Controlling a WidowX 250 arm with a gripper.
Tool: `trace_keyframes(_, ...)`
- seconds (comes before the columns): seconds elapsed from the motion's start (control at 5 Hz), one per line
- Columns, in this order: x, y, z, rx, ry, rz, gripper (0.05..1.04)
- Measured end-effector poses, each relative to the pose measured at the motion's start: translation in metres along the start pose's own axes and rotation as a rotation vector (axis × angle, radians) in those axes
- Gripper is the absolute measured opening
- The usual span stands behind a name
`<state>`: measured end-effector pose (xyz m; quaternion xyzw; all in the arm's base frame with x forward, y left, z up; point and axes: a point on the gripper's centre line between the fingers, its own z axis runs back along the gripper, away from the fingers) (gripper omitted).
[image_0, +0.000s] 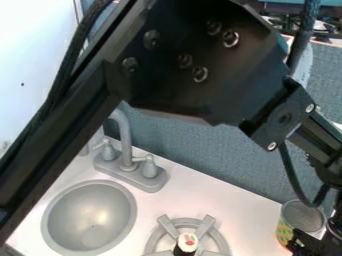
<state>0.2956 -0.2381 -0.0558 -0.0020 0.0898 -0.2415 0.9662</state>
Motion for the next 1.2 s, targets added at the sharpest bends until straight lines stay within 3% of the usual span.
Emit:
trace_keyframes(0.2, -0.001, 0.002, -0.007, 0.013, 0.026, 0.048, 0.982)
trace_keyframes(0.4, -0.005, 0.003, -0.011, 0.014, 0.015, 0.108, 1.009)
trace_keyframes(0.6, -0.007, 0.002, 0.021, 0.000, -0.078, 0.163, 1.005)
trace_keyframes(0.8, -0.021, 0.001, 0.038, -0.024, -0.113, 0.204, 1.005)
trace_keyframes(1.0, -0.026, -0.002, 0.065, -0.079, -0.201, 0.216, 1.004)
trace_keyframes(1.2, -0.028, 0.014, 0.070, -0.039, -0.189, 0.249, 1.002)
